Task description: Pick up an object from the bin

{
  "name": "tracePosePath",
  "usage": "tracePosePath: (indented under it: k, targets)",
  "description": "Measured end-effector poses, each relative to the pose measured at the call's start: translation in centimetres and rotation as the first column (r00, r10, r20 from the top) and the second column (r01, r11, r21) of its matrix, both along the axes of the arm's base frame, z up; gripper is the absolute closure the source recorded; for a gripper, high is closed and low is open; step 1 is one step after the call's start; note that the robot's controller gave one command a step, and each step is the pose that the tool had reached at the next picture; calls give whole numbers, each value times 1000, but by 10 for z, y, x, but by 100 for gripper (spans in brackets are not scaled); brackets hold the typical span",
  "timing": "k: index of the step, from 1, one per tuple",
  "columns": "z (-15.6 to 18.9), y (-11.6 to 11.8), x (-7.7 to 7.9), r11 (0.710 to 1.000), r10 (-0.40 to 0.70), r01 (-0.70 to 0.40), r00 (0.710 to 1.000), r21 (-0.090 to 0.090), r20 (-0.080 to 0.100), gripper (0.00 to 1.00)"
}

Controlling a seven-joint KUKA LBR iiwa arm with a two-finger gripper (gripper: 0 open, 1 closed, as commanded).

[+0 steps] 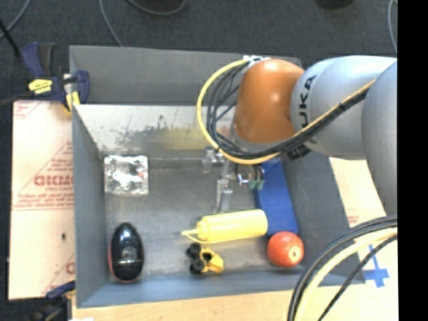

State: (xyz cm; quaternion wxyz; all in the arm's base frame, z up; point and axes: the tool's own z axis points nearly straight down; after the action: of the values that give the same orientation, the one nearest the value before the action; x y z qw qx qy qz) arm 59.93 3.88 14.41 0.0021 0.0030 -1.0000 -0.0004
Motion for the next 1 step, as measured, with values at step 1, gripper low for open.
tracePosePath:
  k: [1]
  targets:
    - [5,0,1,1000,0,0,1000,1,7,0]
